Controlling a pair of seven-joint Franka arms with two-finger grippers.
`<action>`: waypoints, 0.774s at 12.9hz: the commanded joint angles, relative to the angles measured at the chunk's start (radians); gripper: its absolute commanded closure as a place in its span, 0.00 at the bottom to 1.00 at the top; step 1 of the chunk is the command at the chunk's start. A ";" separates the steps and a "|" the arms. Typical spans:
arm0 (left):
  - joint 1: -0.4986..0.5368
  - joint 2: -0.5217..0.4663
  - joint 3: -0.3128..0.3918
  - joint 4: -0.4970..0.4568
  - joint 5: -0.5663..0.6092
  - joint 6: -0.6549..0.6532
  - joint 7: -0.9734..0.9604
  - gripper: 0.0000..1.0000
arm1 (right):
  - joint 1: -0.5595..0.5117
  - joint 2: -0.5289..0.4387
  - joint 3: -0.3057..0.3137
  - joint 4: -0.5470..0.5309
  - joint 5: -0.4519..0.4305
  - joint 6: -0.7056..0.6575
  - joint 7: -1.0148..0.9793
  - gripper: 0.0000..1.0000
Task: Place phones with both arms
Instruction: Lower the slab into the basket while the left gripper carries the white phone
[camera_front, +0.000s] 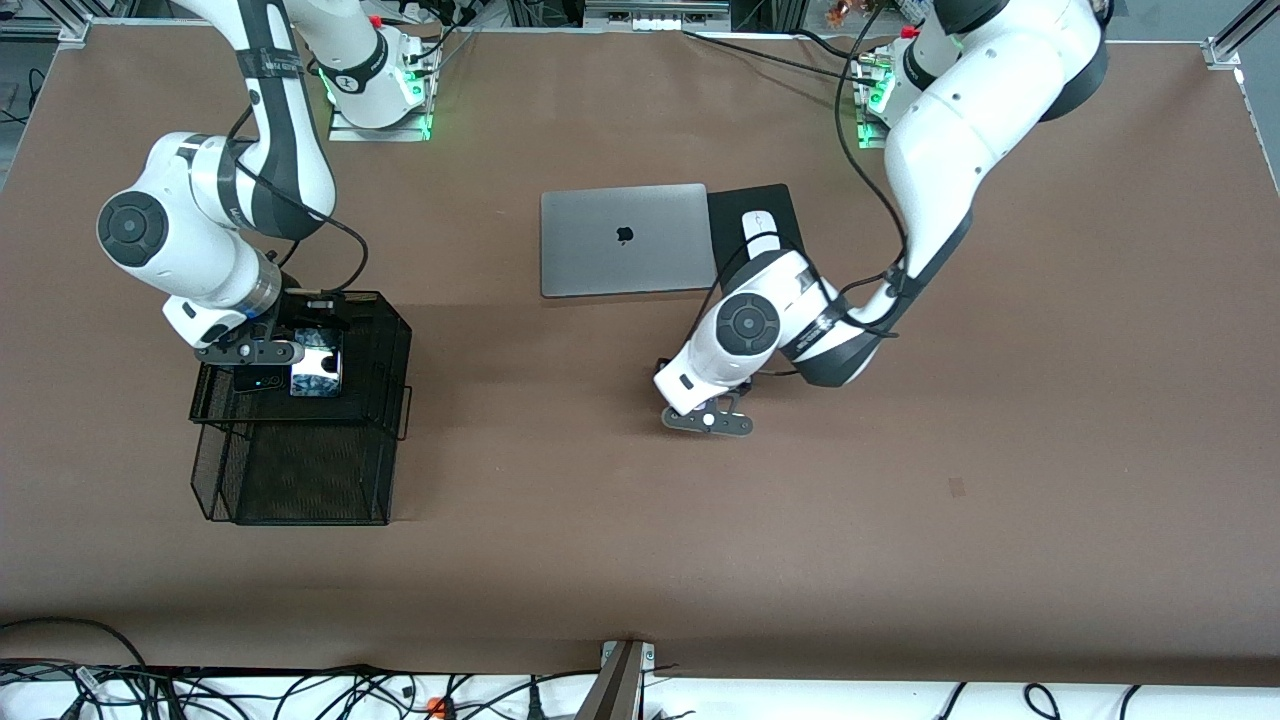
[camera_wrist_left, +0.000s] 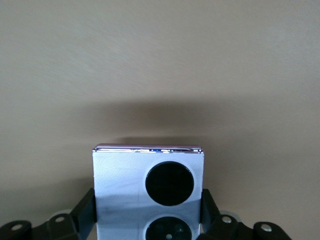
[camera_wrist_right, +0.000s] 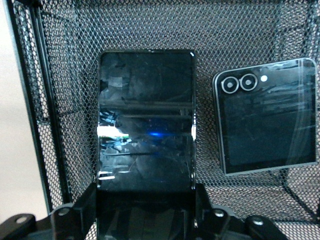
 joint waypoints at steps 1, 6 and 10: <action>-0.086 0.005 0.056 0.040 0.003 -0.011 -0.051 0.59 | 0.004 0.013 -0.003 0.005 0.047 0.000 -0.009 0.04; -0.060 -0.079 0.052 0.038 -0.003 -0.076 -0.051 0.00 | 0.001 0.003 -0.006 0.060 0.053 -0.037 -0.007 0.00; 0.041 -0.281 0.050 0.039 -0.011 -0.323 0.020 0.00 | -0.033 0.006 -0.032 0.280 0.049 -0.283 0.005 0.00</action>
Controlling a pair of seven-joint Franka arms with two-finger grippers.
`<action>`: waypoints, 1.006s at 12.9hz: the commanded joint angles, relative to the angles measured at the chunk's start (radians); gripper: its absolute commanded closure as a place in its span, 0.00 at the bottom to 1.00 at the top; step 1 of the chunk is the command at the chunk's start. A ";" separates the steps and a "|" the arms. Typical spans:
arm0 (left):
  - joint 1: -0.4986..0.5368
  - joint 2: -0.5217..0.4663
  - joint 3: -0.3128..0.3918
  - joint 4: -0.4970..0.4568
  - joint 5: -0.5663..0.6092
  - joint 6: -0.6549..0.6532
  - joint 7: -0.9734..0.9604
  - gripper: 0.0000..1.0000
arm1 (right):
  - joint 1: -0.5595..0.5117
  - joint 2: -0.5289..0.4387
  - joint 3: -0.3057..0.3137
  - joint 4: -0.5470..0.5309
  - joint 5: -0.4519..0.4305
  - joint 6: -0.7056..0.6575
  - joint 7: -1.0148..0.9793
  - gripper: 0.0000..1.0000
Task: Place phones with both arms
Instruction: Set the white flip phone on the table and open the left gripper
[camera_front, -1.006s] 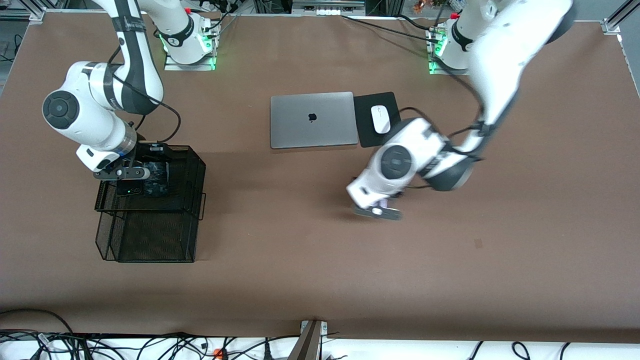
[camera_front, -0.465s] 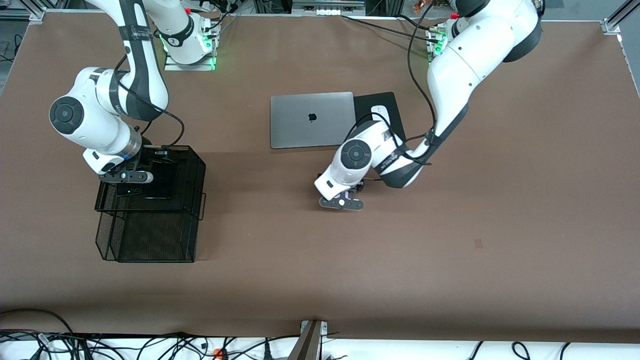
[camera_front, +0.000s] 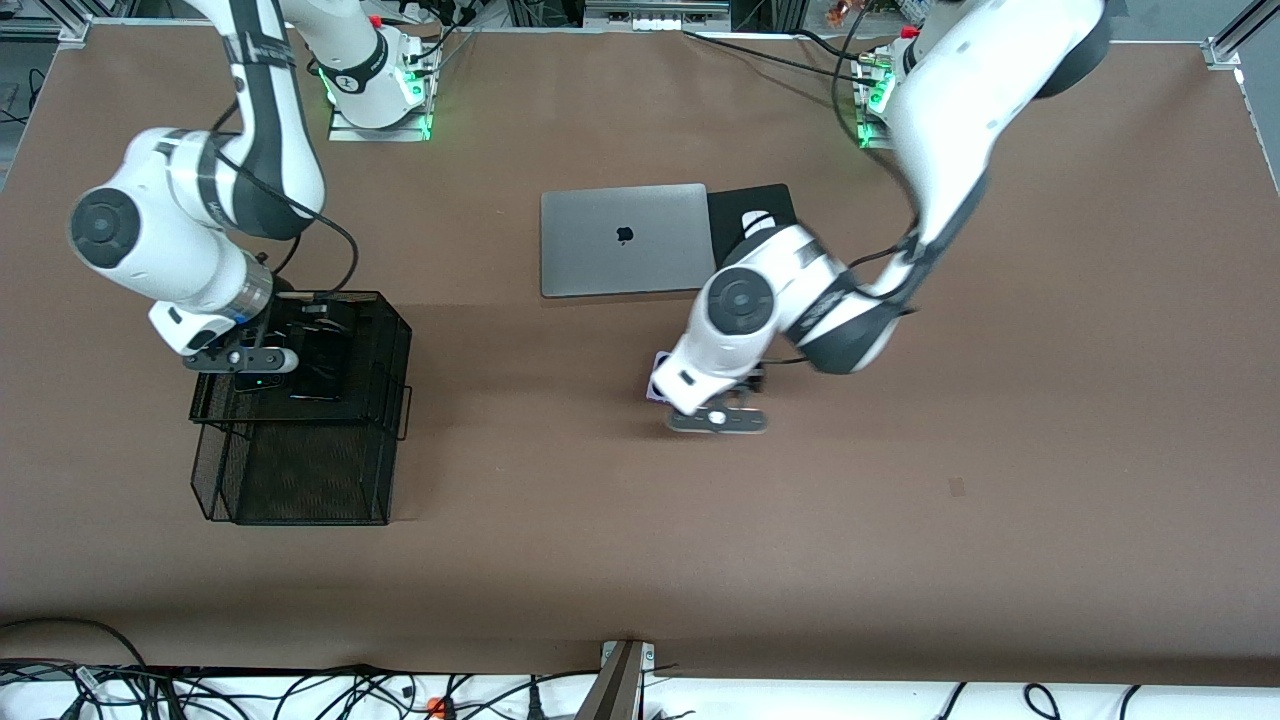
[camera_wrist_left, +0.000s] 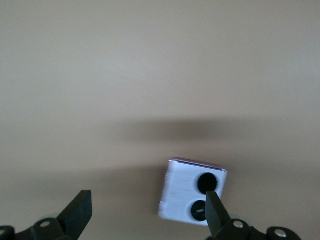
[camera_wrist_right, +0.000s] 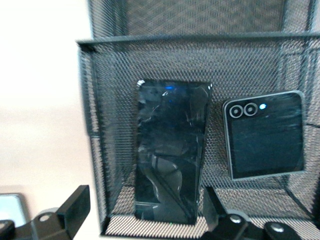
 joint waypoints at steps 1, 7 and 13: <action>0.053 -0.164 0.006 -0.047 -0.015 -0.151 0.110 0.00 | -0.035 0.005 -0.027 0.183 0.012 -0.188 0.003 0.00; 0.382 -0.388 -0.012 -0.034 -0.270 -0.369 0.566 0.00 | -0.011 0.040 0.060 0.329 0.017 -0.226 0.334 0.00; 0.153 -0.681 0.502 -0.209 -0.447 -0.362 0.737 0.00 | -0.011 0.276 0.349 0.555 0.020 -0.126 0.959 0.00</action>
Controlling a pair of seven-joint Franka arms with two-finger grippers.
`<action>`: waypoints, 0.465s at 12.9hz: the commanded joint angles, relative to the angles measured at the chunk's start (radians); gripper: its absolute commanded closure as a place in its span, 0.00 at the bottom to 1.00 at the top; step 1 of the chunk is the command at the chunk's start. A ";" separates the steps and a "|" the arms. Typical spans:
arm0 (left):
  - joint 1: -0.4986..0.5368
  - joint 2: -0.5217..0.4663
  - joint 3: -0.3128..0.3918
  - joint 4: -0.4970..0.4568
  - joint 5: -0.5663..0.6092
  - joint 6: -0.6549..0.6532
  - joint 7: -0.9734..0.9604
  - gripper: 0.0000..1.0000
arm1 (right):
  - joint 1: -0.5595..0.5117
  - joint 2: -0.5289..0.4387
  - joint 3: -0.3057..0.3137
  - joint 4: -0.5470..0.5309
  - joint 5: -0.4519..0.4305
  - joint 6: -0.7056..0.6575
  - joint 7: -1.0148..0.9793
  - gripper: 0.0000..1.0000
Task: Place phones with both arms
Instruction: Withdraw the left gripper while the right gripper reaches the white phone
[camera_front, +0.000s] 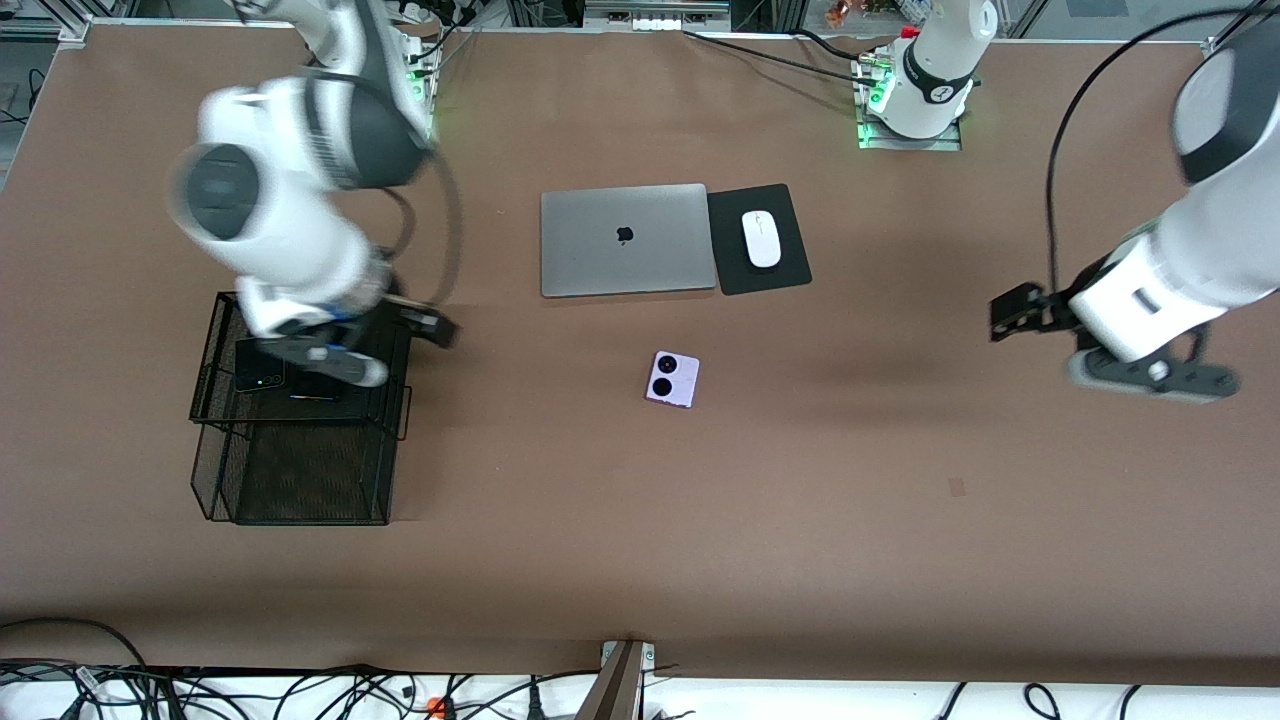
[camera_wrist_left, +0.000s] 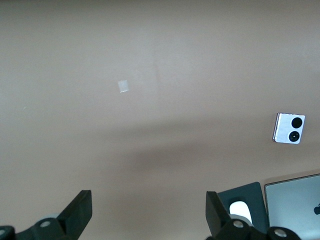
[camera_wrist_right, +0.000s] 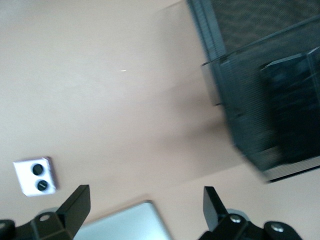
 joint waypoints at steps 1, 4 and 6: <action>-0.115 -0.174 0.215 -0.190 -0.050 0.082 0.019 0.00 | -0.013 0.166 0.113 0.161 0.017 0.084 0.254 0.00; -0.148 -0.306 0.302 -0.370 -0.050 0.168 0.024 0.00 | -0.011 0.300 0.224 0.267 0.014 0.201 0.448 0.00; -0.145 -0.285 0.301 -0.331 -0.050 0.144 0.022 0.00 | 0.011 0.353 0.270 0.291 0.006 0.260 0.497 0.00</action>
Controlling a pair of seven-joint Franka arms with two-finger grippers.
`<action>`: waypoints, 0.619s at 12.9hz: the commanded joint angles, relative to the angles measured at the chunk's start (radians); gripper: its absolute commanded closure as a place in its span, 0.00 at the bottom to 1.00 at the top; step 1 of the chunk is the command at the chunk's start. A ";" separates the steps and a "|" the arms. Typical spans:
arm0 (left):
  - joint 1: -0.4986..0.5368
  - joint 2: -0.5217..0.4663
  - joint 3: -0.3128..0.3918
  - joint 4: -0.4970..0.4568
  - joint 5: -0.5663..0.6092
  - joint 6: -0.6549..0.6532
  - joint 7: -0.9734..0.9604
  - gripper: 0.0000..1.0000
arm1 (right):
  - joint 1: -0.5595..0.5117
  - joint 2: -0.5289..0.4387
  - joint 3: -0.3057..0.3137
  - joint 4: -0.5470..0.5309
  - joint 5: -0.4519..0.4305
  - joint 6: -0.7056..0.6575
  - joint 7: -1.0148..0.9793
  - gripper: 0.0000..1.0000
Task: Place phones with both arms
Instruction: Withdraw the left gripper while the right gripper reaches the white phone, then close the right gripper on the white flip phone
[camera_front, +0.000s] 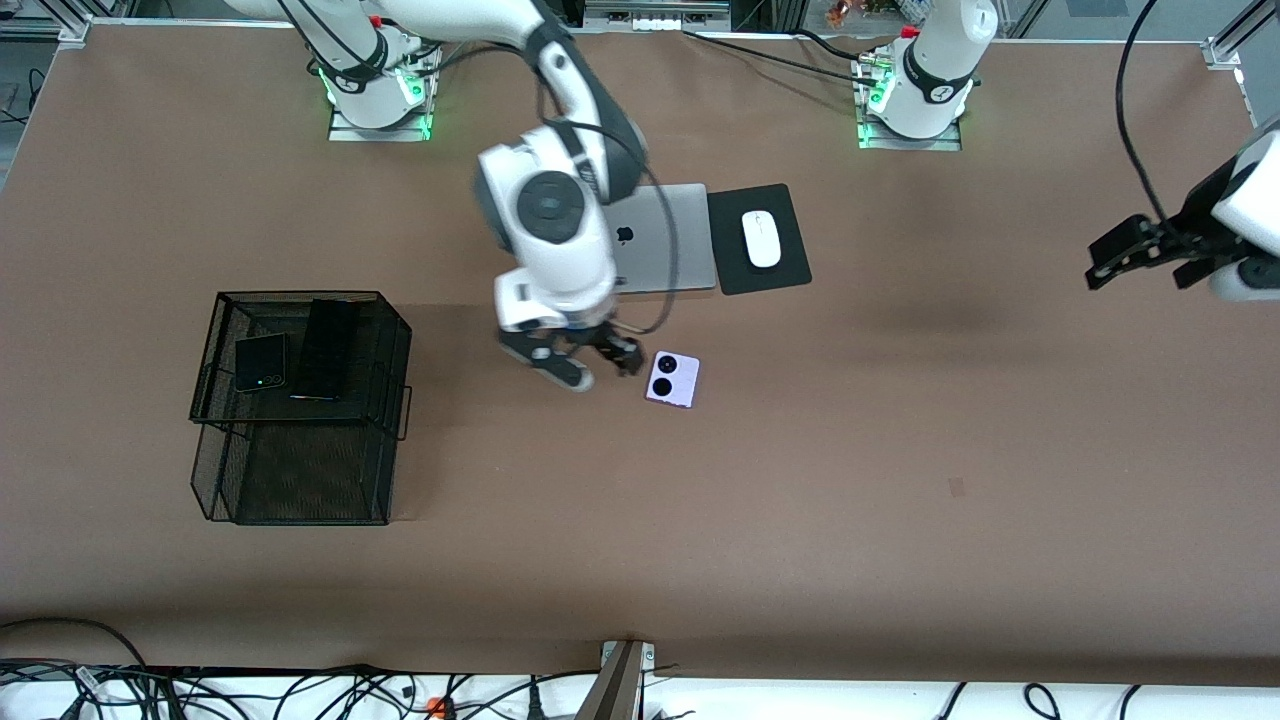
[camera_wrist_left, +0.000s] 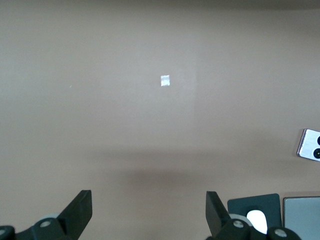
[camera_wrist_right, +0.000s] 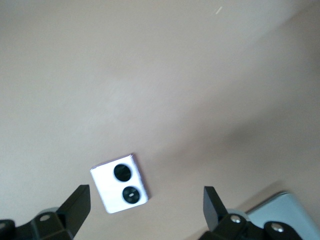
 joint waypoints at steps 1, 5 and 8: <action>-0.026 -0.014 0.019 -0.012 -0.020 0.016 0.014 0.00 | 0.031 0.089 0.025 0.074 0.004 0.058 0.076 0.00; -0.035 -0.012 0.013 -0.001 -0.020 0.015 0.015 0.00 | 0.079 0.173 0.027 0.074 -0.005 0.164 0.093 0.00; -0.032 -0.011 0.013 -0.001 -0.020 0.017 0.018 0.00 | 0.085 0.224 0.028 0.074 -0.030 0.218 0.076 0.00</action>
